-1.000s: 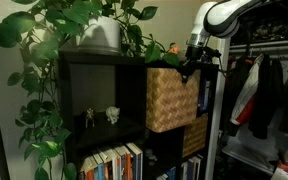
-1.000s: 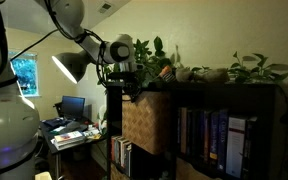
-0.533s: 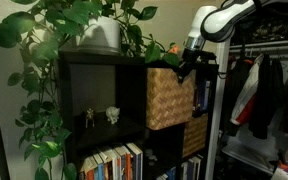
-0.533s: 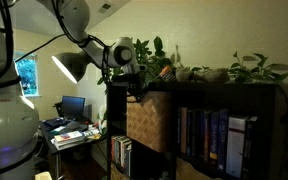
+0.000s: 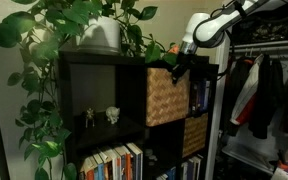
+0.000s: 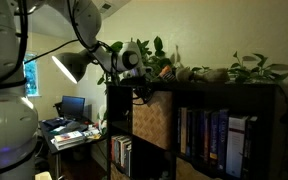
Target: Pull out the middle compartment ,remove some socks and close it
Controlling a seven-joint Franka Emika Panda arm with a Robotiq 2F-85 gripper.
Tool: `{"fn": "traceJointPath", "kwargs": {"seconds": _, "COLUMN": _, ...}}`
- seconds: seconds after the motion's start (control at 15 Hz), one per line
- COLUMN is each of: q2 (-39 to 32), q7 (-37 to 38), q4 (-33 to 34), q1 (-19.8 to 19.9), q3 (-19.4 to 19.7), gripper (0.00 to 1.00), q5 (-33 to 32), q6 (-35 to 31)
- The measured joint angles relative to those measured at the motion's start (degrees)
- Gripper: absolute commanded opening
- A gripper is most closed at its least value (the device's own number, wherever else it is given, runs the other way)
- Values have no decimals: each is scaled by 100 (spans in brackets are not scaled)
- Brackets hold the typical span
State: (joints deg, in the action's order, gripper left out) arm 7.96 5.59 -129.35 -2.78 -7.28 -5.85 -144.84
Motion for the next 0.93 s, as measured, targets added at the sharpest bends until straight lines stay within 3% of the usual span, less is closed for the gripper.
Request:
{"fn": "traceJointPath", "kwargs": {"seconds": 0.27, "q2": -74, "q7": -45, "q4": 136, "q1": -17, "q3": 6, "gripper": 3, "q5": 12, "q6": 183}}
{"fn": "traceJointPath", "kwargs": {"seconds": 0.6, "q2": 168, "q7": -311, "q4": 399, "q1": -93, "q3": 6, "gripper": 3, "q5": 117, "q6": 1628}}
{"fn": "traceJointPath", "kwargs": {"seconds": 0.67, "q2": 245, "q7": -363, "q4": 443, "q1": -106, "q3": 6, "gripper": 6, "q5": 156, "q6": 1929}}
{"fn": "traceJointPath", "kwargs": {"seconds": 0.73, "q2": 311, "q7": -443, "q4": 487, "q1": -118, "q3": 6, "gripper": 29, "q5": 211, "q6": 2203}}
{"fn": "traceJointPath", "kwargs": {"seconds": 0.93, "q2": 496, "q7": -732, "q4": 593, "q1": -170, "q3": 7, "gripper": 36, "q5": 488, "q6": 2888}}
